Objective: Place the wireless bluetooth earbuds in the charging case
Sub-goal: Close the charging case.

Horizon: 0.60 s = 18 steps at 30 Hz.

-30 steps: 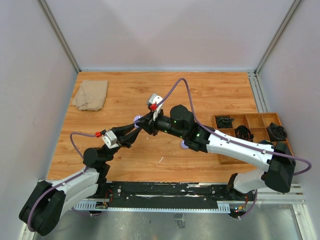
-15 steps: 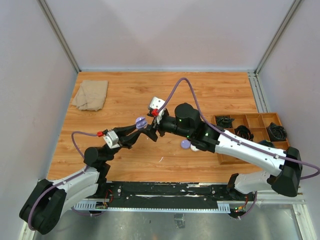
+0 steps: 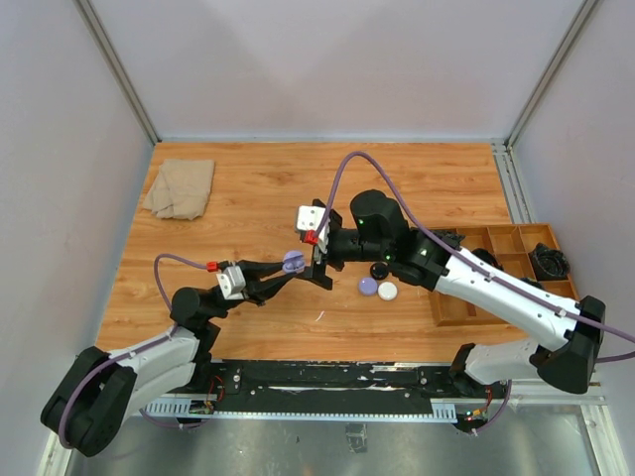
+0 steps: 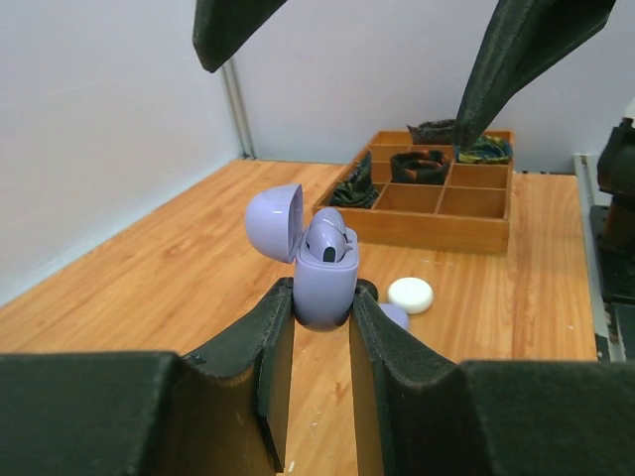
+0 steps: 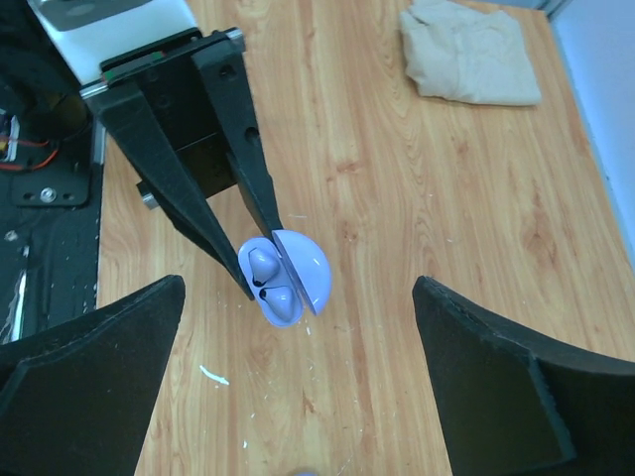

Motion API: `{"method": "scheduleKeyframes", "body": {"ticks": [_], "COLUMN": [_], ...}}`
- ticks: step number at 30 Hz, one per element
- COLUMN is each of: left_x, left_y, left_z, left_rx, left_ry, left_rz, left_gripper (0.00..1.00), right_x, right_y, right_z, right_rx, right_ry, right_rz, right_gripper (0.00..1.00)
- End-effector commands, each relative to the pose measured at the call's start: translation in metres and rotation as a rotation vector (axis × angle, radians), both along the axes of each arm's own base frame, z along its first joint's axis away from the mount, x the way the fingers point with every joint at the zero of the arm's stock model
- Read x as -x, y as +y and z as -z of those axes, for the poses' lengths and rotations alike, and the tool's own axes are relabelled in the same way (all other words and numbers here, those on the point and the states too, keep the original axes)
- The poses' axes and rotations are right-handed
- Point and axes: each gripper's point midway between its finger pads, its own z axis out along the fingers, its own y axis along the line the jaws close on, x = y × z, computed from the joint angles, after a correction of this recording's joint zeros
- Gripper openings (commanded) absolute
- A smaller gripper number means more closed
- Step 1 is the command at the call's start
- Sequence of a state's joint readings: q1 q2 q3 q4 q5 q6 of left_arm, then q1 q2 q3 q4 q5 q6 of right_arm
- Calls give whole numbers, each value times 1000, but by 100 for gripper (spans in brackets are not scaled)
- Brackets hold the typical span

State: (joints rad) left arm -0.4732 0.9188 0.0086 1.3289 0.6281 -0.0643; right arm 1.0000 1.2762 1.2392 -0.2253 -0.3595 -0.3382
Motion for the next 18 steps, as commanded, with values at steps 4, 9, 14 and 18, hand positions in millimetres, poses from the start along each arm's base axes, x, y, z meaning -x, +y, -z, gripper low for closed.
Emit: {"method": "scheduleKeyframes", "body": {"ticks": [4, 9, 14, 18], "left_x": [10, 10, 5, -5], "left_y": [-6, -6, -5, -4], "left_z": [-1, -2, -1, 1], "left_rx": [-17, -17, -12, -12], "left_ry": [-21, -22, 0, 40], "left_rz": [70, 75, 51, 17], "left_gripper": [0, 0, 0, 0], "right_x": [17, 15, 21, 27], "right_y": [7, 12, 14, 10], "right_z": [19, 36, 46, 47], "right_rx": [79, 115, 145, 152], "right_ry": [23, 46, 79, 89], "right_rz": [-163, -183, -221, -242], "right_gripper": [99, 99, 99, 100]}}
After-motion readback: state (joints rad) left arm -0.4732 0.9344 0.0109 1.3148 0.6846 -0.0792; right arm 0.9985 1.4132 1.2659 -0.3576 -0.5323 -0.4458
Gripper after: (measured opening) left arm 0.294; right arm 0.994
